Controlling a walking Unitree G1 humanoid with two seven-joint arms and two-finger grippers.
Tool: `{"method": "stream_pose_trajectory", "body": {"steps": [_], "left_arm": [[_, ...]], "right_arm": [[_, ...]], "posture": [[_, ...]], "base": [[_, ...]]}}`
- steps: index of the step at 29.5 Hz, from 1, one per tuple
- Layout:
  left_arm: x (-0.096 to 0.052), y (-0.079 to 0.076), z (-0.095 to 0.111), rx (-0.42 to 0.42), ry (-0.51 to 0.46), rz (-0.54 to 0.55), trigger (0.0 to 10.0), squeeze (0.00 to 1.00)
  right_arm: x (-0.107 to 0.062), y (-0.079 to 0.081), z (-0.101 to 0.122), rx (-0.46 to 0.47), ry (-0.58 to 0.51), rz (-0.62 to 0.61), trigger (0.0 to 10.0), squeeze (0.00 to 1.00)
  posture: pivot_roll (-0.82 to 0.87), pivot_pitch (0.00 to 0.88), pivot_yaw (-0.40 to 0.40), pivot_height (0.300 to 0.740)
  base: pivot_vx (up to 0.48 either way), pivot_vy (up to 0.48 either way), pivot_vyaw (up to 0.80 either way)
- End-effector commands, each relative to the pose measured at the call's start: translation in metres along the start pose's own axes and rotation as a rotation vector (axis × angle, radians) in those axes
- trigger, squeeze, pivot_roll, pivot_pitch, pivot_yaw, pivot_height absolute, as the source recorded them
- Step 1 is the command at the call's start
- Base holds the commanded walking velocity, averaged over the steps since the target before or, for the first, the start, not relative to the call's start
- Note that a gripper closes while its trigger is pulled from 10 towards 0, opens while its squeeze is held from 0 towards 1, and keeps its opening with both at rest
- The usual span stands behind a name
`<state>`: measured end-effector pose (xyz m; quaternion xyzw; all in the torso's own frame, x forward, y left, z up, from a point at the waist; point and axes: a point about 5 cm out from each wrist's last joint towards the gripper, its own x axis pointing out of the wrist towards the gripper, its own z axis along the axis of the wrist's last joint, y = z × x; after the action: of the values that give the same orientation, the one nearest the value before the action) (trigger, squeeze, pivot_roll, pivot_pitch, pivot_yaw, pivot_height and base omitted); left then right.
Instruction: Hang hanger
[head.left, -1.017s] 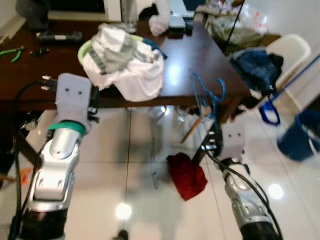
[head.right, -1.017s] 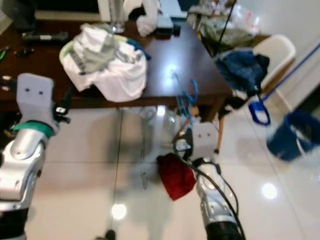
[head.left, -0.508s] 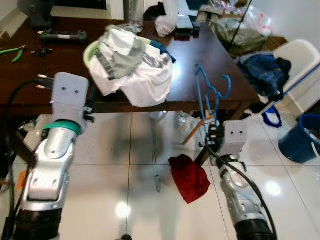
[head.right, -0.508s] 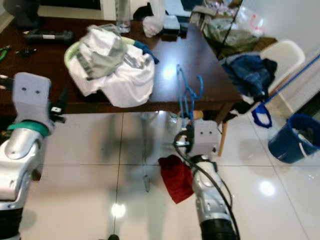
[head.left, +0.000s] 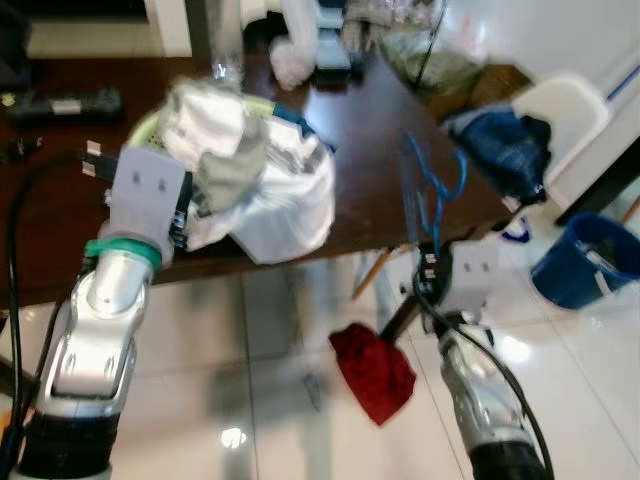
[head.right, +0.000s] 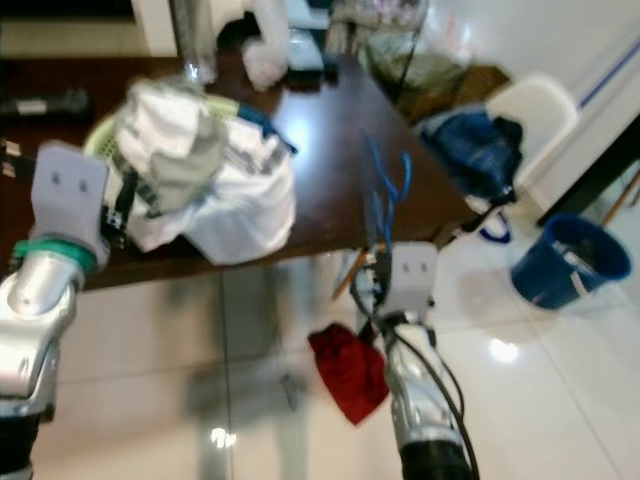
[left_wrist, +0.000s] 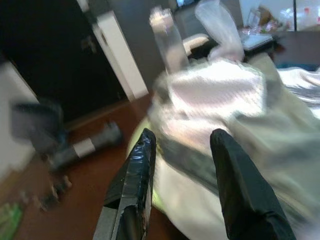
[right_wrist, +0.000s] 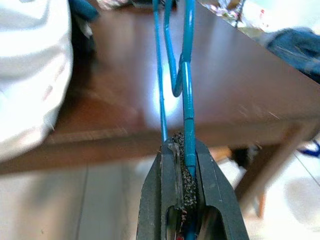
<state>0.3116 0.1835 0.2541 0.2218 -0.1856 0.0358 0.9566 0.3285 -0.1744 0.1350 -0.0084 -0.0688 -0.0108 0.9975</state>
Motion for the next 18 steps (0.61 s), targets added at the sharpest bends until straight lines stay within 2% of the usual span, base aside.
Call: {"method": "stream_pose_trajectory", "body": {"steps": [1,2,4,5,6,7,8,9,10,11,12,13,14,16,18], "left_arm": [[0.001,-0.003,0.028,0.103,-0.173,-0.051,10.0,0.0],[0.001,-0.003,0.028,0.103,-0.173,-0.051,10.0,0.0],[0.003,-0.001,0.058,0.215,-0.34,-0.106,10.0,0.0],[0.003,-0.002,0.071,0.235,-0.386,-0.179,10.0,0.0],[0.003,-0.002,0.071,0.235,-0.386,-0.179,10.0,0.0],[0.003,-0.003,0.077,0.238,-0.402,-0.229,10.0,0.0],[0.001,-0.006,0.077,0.228,-0.385,-0.324,10.0,0.0],[0.001,-0.006,0.077,0.228,-0.385,-0.324,10.0,0.0],[-0.004,-0.008,0.073,0.198,-0.341,-0.45,10.0,0.0],[-0.004,-0.008,0.073,0.198,-0.341,-0.45,10.0,0.0],[-0.009,-0.005,0.066,0.211,-0.292,-0.566,10.0,0.0],[-0.014,-0.001,0.057,0.266,-0.249,-0.662,10.0,0.0],[-0.016,0.003,0.052,0.312,-0.225,-0.712,10.0,0.0],[-0.017,0.01,0.042,0.429,-0.197,-0.75,10.0,0.0],[-0.017,0.01,0.042,0.429,-0.197,-0.75,10.0,0.0]], "right_arm": [[-0.002,-0.011,0.003,0.013,-0.026,-0.049,10.0,0.0],[-0.002,-0.011,0.003,0.013,-0.026,-0.049,10.0,0.0],[0.0,-0.013,0.013,0.03,-0.069,-0.059,10.0,0.0],[0.003,-0.013,0.02,0.035,-0.096,-0.059,10.0,0.0],[0.003,-0.013,0.02,0.035,-0.096,-0.059,10.0,0.0],[0.005,-0.012,0.024,0.037,-0.112,-0.058,10.0,0.0],[0.008,-0.011,0.029,0.04,-0.125,-0.056,10.0,0.0],[0.008,-0.011,0.029,0.04,-0.125,-0.056,10.0,0.0],[0.01,-0.009,0.034,0.039,-0.14,-0.049,10.0,0.0],[0.01,-0.009,0.034,0.039,-0.14,-0.049,10.0,0.0],[0.012,-0.006,0.038,0.038,-0.152,-0.038,10.0,0.0],[0.013,-0.005,0.04,0.036,-0.158,-0.031,10.0,0.0],[0.014,-0.004,0.041,0.035,-0.16,-0.028,10.0,0.0],[0.014,-0.003,0.039,0.035,-0.155,-0.023,10.0,0.0],[0.014,-0.003,0.039,0.035,-0.155,-0.023,10.0,0.0]], "posture": [[0.07,0.077,0.007,0.74],[0.07,0.077,0.007,0.74],[0.08,0.077,0.008,0.74],[0.09,0.075,0.009,0.74],[0.09,0.075,0.009,0.74],[0.09,0.075,0.009,0.74],[0.09,0.075,0.012,0.74],[0.09,0.075,0.012,0.74],[0.09,0.076,0.011,0.74],[0.09,0.076,0.011,0.74],[0.09,0.077,0.011,0.74],[0.1,0.078,0.01,0.74],[0.1,0.078,0.009,0.74],[0.1,0.078,0.008,0.74],[0.1,0.078,0.008,0.74]], "base": [[0.405,0.0,0.0],[0.405,0.0,0.0],[0.377,0.0,0.0],[0.0,0.0,0.0],[0.0,0.0,0.0],[0.0,0.0,0.0],[0.0,0.0,0.0],[0.0,0.0,0.0],[0.0,0.0,0.0],[0.0,0.0,0.0],[0.0,0.0,0.0],[0.0,0.0,0.0],[0.0,0.0,0.0],[0.0,0.0,0.0],[0.0,0.0,0.0]]}}
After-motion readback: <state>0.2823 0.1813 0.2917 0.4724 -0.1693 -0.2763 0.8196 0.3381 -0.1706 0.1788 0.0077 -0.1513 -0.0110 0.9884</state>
